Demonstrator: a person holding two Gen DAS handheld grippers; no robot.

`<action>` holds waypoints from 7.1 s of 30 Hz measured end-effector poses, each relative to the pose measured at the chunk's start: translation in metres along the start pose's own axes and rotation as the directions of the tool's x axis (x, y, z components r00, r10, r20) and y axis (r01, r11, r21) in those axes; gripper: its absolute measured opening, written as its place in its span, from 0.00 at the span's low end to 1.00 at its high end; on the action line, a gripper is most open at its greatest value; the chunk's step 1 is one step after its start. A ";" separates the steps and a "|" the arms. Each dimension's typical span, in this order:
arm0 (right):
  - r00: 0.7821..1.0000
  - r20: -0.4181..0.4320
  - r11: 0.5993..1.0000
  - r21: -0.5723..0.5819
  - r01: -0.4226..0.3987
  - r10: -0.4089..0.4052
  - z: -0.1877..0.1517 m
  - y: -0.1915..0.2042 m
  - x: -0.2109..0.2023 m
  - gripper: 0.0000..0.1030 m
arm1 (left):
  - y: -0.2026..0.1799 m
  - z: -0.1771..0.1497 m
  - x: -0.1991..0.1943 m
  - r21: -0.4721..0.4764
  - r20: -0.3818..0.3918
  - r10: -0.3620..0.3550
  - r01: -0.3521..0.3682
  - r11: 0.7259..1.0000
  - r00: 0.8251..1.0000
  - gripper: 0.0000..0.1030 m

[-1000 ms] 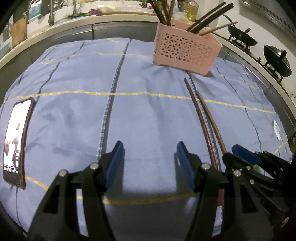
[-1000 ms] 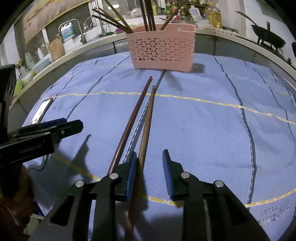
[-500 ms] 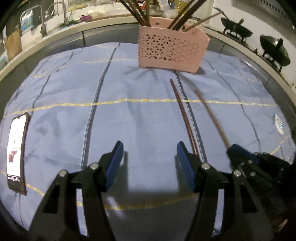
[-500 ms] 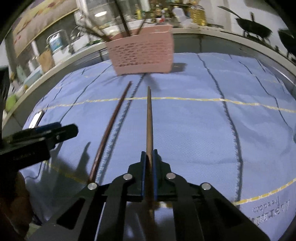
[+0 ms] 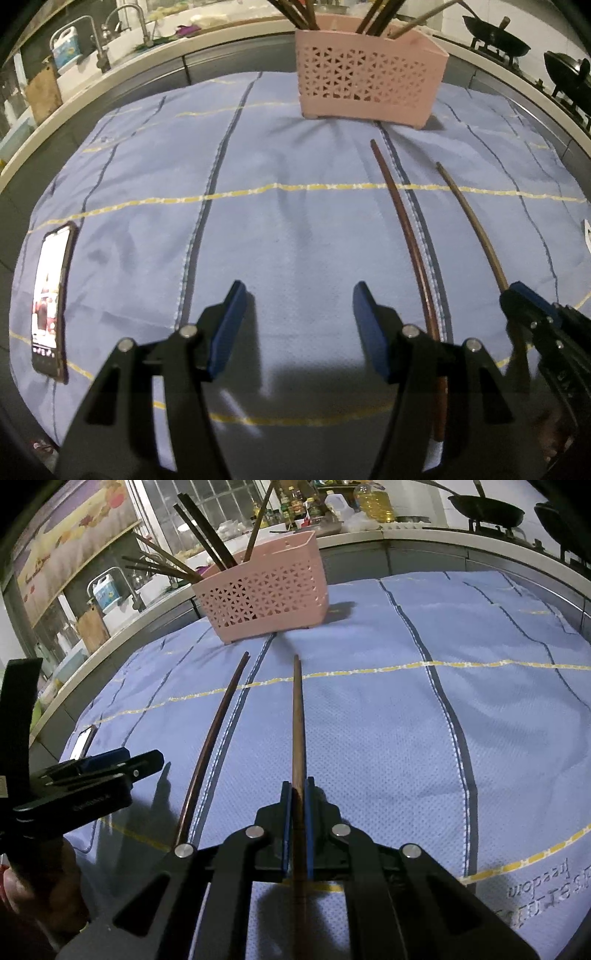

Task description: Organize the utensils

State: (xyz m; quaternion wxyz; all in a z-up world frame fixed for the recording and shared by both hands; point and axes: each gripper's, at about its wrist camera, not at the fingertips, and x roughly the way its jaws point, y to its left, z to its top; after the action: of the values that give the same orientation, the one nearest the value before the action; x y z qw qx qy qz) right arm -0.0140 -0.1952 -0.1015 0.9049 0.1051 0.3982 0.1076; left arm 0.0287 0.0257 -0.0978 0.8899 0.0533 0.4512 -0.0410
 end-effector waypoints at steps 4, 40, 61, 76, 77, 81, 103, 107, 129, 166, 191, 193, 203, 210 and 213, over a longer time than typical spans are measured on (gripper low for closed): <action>1.000 0.007 1.000 0.003 -0.003 0.003 -0.001 0.000 0.000 0.07 | 0.001 -0.001 0.003 0.003 -0.005 0.008 -0.008 1.000 1.000 0.56; 0.999 0.020 0.998 0.051 -0.034 0.033 -0.001 -0.005 -0.001 0.08 | 0.007 -0.004 0.001 -0.008 0.007 0.028 -0.028 1.000 1.000 0.65; 0.998 0.017 0.996 0.055 -0.063 0.063 -0.003 -0.001 0.000 0.09 | 0.010 -0.006 0.002 -0.021 0.009 0.046 -0.046 0.999 0.999 0.72; 0.998 0.024 0.997 0.029 -0.066 0.065 -0.004 0.005 -0.001 0.25 | 0.013 -0.007 0.002 -0.026 0.010 0.060 -0.060 0.998 0.998 0.79; 0.998 0.028 0.998 0.028 -0.062 0.061 -0.004 0.006 -0.001 0.30 | 0.013 -0.007 0.002 -0.026 0.011 0.063 -0.062 0.998 0.998 0.80; 0.997 0.061 0.998 0.039 -0.040 0.037 -0.002 0.003 -0.007 0.34 | 0.014 -0.008 0.002 -0.029 0.008 0.070 -0.069 0.997 0.998 0.84; 0.999 0.037 0.998 0.053 -0.021 0.019 0.001 -0.003 -0.003 0.35 | 0.027 -0.009 0.008 -0.058 -0.023 0.029 -0.031 0.998 0.999 0.95; 0.999 0.035 0.998 0.052 -0.020 0.018 0.000 -0.003 -0.003 0.35 | 0.028 -0.009 0.008 -0.053 -0.022 0.026 -0.027 0.998 0.999 0.95; 1.000 0.030 0.999 0.044 -0.009 0.007 -0.002 0.001 -0.003 0.37 | 0.024 -0.011 0.005 -0.049 -0.025 0.018 -0.019 0.999 1.000 0.95; 0.997 -0.067 0.999 0.006 -0.039 0.039 0.063 -0.014 0.015 0.38 | -0.019 0.065 0.013 -0.009 -0.039 -0.220 0.220 0.976 0.975 0.87; 0.989 -0.146 0.981 -0.193 -0.029 0.000 0.089 0.005 0.064 0.05 | -0.012 0.070 0.040 0.125 -0.060 -0.192 0.198 0.972 0.980 0.05; 0.987 -0.161 0.976 -0.207 -0.061 0.027 0.077 0.006 0.056 0.05 | 0.000 0.061 0.036 0.128 -0.052 -0.196 0.201 0.971 0.979 0.05; 0.973 -0.230 0.966 -0.245 -0.085 0.027 0.082 0.016 0.059 0.06 | 0.000 0.069 0.040 0.125 -0.067 -0.128 0.136 0.983 0.989 0.21; 0.967 -0.253 0.958 -0.265 -0.106 0.037 0.085 0.025 0.066 0.04 | -0.003 0.082 0.049 0.111 -0.078 -0.155 0.163 0.980 0.985 0.05; 0.973 -0.219 0.959 -0.256 -0.125 0.069 0.089 0.029 0.058 0.04 | 0.001 0.083 0.035 0.106 -0.042 -0.176 0.180 0.978 0.983 0.04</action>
State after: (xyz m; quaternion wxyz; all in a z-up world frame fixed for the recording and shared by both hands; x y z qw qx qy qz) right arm 0.0871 -0.1606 -0.0746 0.8578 -0.0105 0.4666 0.2154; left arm 0.1155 0.0144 -0.0771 0.8710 0.0618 0.4655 -0.1442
